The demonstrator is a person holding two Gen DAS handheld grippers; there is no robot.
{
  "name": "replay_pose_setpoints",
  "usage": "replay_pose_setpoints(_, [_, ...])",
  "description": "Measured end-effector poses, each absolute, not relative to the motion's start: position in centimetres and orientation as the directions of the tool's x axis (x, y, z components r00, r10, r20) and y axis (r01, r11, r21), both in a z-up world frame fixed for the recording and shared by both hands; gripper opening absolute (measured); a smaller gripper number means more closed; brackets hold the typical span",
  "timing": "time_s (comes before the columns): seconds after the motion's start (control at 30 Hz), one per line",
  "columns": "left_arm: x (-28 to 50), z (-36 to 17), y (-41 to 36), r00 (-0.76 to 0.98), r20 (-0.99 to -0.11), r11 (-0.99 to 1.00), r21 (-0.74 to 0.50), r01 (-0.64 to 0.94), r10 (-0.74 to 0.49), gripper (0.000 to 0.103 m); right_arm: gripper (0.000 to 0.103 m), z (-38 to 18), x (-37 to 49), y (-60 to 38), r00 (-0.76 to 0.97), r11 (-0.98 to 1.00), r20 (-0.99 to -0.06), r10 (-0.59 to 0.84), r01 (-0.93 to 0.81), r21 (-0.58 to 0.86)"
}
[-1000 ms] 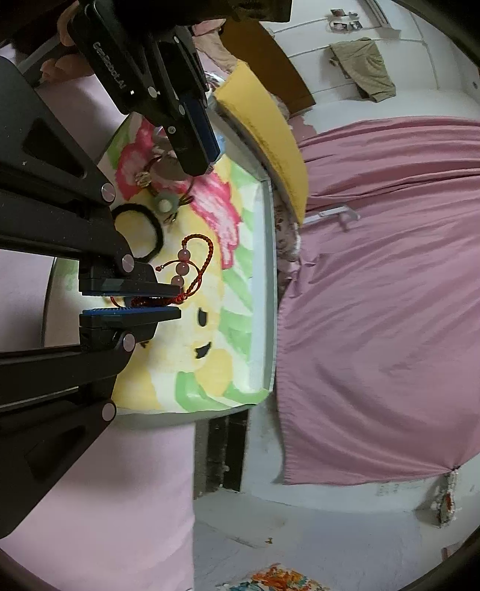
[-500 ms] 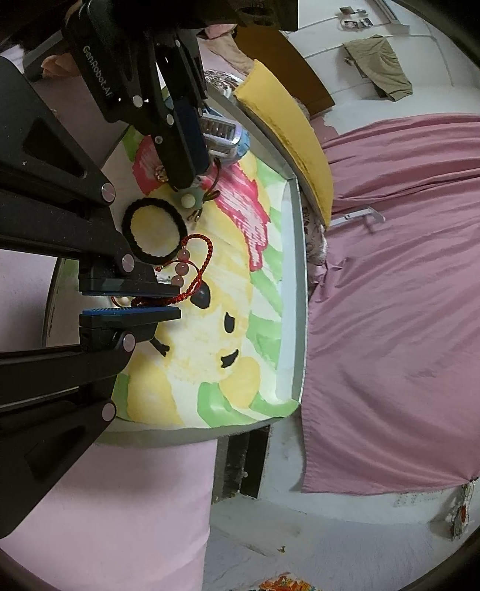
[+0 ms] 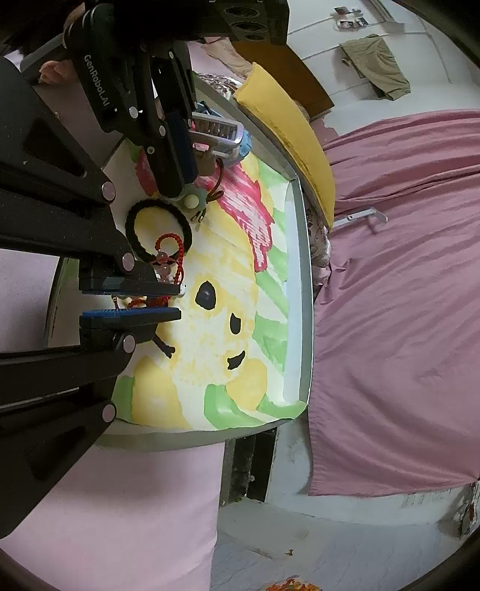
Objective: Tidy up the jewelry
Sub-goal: 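Carry the ring into the tray with the left tool while the right tool releases the bracelet there, then withdraw both tools from the tray back over the bed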
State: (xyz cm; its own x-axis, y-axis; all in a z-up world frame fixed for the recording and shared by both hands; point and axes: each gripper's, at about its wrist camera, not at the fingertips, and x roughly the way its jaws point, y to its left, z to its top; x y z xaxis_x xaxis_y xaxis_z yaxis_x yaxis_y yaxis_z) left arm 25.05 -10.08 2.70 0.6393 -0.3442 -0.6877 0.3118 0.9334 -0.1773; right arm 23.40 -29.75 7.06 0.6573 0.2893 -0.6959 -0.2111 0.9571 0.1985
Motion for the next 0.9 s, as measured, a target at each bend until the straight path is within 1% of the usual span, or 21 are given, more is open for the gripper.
replay_pose_setpoints(0.03, [25.0, 2.7, -10.0, 0.641, -0.685, 0.933, -0.180, 0.312, -0.347, 0.021, 0.010, 7.1, 23.3, -29.8, 0.663, 0.957, -0.691, 0.288, -0.209, 0.199])
replay_pose_setpoints(0.07, [24.9, 2.8, -10.0, 0.643, -0.681, 0.932, -0.184, 0.313, -0.350, 0.023, 0.015, 7.3, 23.2, -29.9, 0.669, 0.957, -0.685, 0.288, -0.207, 0.201])
replay_pose_setpoints(0.1, [24.8, 2.9, -9.9, 0.647, -0.676, 0.931, -0.187, 0.313, -0.353, 0.028, 0.024, 7.5, 23.0, -30.0, 0.680, 0.958, -0.674, 0.288, -0.204, 0.204])
replay_pose_setpoints(0.13, [24.7, 3.1, -9.8, 0.654, -0.665, 0.930, -0.193, 0.314, -0.359, 0.031, 0.029, 7.7, 22.8, -30.2, 0.689, 0.958, -0.665, 0.287, -0.201, 0.205])
replay_pose_setpoints(0.17, [24.4, 3.4, -9.7, 0.663, -0.654, 0.928, -0.198, 0.315, -0.365, 0.036, 0.034, 8.0, 22.5, -30.3, 0.706, 0.959, -0.650, 0.281, -0.195, 0.203])
replay_pose_setpoints(0.2, [24.2, 3.7, -9.6, 0.673, -0.641, 0.927, -0.200, 0.318, -0.369, 0.040, 0.035, 8.4, 22.2, -30.5, 0.725, 0.961, -0.632, 0.276, -0.190, 0.202])
replay_pose_setpoints(0.27, [23.6, 4.3, -9.4, 0.702, -0.611, 0.929, -0.198, 0.312, -0.366, 0.046, 0.035, 9.1, 21.5, -30.9, 0.753, 0.962, -0.600, 0.271, -0.181, 0.206])
replay_pose_setpoints(0.33, [22.9, 5.1, -9.0, 0.728, -0.583, 0.932, -0.200, 0.301, -0.360, 0.049, 0.041, 9.7, 20.9, -31.5, 0.778, 0.958, -0.564, 0.275, -0.175, 0.225])
replay_pose_setpoints(0.37, [22.6, 5.3, -8.8, 0.739, -0.571, 0.933, -0.204, 0.295, -0.358, 0.054, 0.047, 10.0, 20.5, -31.8, 0.791, 0.956, -0.545, 0.277, -0.172, 0.237])
replay_pose_setpoints(0.4, [22.0, 5.7, -8.5, 0.756, -0.551, 0.935, -0.209, 0.286, -0.355, 0.062, 0.052, 10.3, 20.0, -32.0, 0.805, 0.955, -0.525, 0.277, -0.170, 0.243])
replay_pose_setpoints(0.43, [21.5, 6.0, -8.2, 0.771, -0.532, 0.937, -0.214, 0.277, -0.350, 0.066, 0.055, 10.6, 19.5, -32.1, 0.816, 0.955, -0.508, 0.276, -0.172, 0.242])
replay_pose_setpoints(0.47, [20.9, 6.3, -7.9, 0.787, -0.513, 0.938, -0.219, 0.267, -0.344, 0.072, 0.060, 11.0, 18.9, -32.1, 0.830, 0.955, -0.486, 0.274, -0.177, 0.236])
replay_pose_setpoints(0.53, [19.9, 6.9, -7.2, 0.812, -0.481, 0.942, -0.225, 0.250, -0.330, 0.077, 0.066, 11.7, 17.9, -32.0, 0.851, 0.955, -0.447, 0.277, -0.191, 0.228])
replay_pose_setpoints(0.57, [19.5, 7.1, -6.9, 0.820, -0.471, 0.943, -0.226, 0.243, -0.325, 0.081, 0.071, 12.1, 17.2, -32.0, 0.861, 0.953, -0.423, 0.284, -0.203, 0.226])
replay_pose_setpoints(0.6, [18.9, 7.4, -6.6, 0.831, -0.458, 0.945, -0.227, 0.235, -0.316, 0.088, 0.076, 12.5, 16.5, -31.9, 0.870, 0.951, -0.399, 0.289, -0.213, 0.225])
replay_pose_setpoints(0.63, [18.4, 7.5, -6.3, 0.840, -0.447, 0.947, -0.227, 0.226, -0.308, 0.092, 0.078, 12.7, 16.0, -31.9, 0.876, 0.950, -0.384, 0.291, -0.217, 0.224])
replay_pose_setpoints(0.67, [18.0, 7.6, -6.0, 0.847, -0.438, 0.949, -0.229, 0.217, -0.300, 0.096, 0.083, 13.0, 15.4, -31.9, 0.884, 0.949, -0.364, 0.293, -0.222, 0.223])
replay_pose_setpoints(0.7, [17.6, 7.7, -5.7, 0.853, -0.431, 0.950, -0.232, 0.210, -0.294, 0.098, 0.086, 13.2, 14.9, -32.0, 0.890, 0.948, -0.346, 0.295, -0.227, 0.224])
replay_pose_setpoints(0.77, [16.6, 7.8, -5.1, 0.864, -0.421, 0.953, -0.233, 0.192, -0.277, 0.102, 0.097, 13.5, 13.9, -32.2, 0.898, 0.944, -0.319, 0.303, -0.236, 0.232])
replay_pose_setpoints(0.8, [16.2, 7.8, -4.9, 0.868, -0.419, 0.955, -0.232, 0.183, -0.268, 0.102, 0.101, 13.6, 13.4, -32.3, 0.901, 0.941, -0.305, 0.310, -0.244, 0.236])
replay_pose_setpoints(0.9, [15.0, 7.7, -4.4, 0.874, -0.418, 0.961, -0.218, 0.168, -0.247, 0.102, 0.101, 13.9, 12.0, -32.5, 0.903, 0.936, -0.282, 0.326, -0.266, 0.229])
